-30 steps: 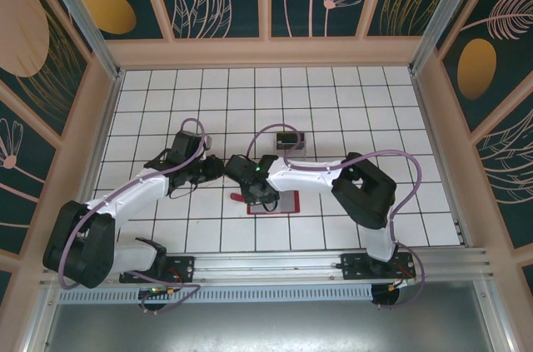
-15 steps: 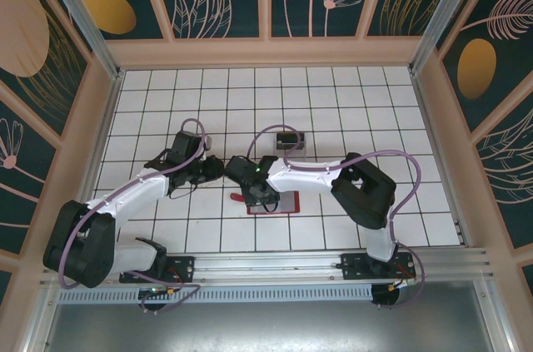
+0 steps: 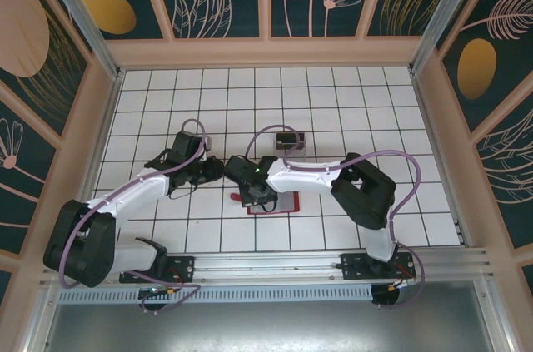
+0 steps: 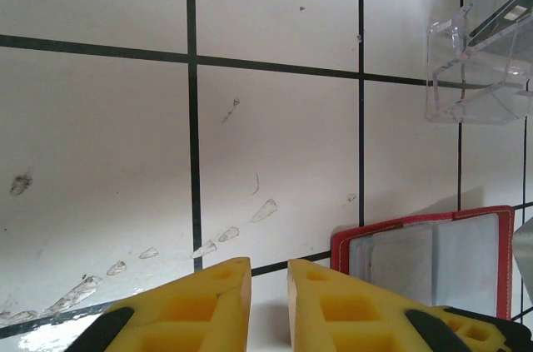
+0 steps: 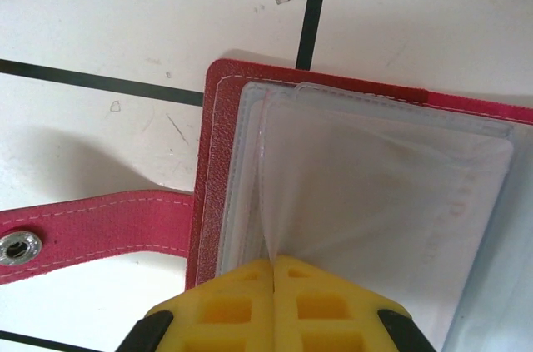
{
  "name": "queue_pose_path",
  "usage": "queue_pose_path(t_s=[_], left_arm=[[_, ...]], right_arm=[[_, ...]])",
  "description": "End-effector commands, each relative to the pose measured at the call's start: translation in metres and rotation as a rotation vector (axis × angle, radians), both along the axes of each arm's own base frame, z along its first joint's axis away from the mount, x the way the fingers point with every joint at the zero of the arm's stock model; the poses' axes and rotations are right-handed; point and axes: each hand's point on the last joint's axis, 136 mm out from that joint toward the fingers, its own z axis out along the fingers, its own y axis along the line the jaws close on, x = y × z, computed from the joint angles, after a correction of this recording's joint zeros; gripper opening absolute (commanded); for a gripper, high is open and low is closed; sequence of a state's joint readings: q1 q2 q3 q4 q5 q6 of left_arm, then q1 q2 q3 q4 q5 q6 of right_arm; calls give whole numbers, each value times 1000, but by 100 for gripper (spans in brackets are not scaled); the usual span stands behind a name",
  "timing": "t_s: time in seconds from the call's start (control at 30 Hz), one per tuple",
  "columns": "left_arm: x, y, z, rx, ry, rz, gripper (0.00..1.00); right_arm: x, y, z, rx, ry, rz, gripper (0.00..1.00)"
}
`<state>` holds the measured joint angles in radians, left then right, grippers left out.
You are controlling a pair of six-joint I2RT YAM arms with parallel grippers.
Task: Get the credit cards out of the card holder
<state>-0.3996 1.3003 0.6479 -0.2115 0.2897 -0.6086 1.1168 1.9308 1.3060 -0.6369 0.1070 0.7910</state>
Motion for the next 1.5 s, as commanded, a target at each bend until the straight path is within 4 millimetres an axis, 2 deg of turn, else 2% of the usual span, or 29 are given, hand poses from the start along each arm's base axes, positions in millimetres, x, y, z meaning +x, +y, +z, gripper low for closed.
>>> queue_pose_path(t_s=[0.0,0.17,0.6,0.83,1.03,1.17,1.33,1.47], left_arm=[[-4,-1,6,-8,5,-24,21],[-14,-7,7,-26,17,-41,20],[-43,-57,-4,-61,78,-126,19],[-59,-83,-18,-71,136,-176,18],[-64,-101,-23,-65,162,-215,18],[-64,-115,-21,-75,163,-242,17],[-63,-131,-22,-65,173,-281,18],[-58,-142,-20,-63,168,-302,17]], right_arm=[[0,1,8,-9,-11,9,4],[4,15,24,80,-22,25,8],[5,10,40,359,13,-6,12],[3,-9,40,401,9,-33,13],[2,-28,44,415,-13,-69,20],[3,-46,53,399,-48,-105,29],[6,-74,56,362,-82,-169,33],[6,-92,50,343,-75,-217,33]])
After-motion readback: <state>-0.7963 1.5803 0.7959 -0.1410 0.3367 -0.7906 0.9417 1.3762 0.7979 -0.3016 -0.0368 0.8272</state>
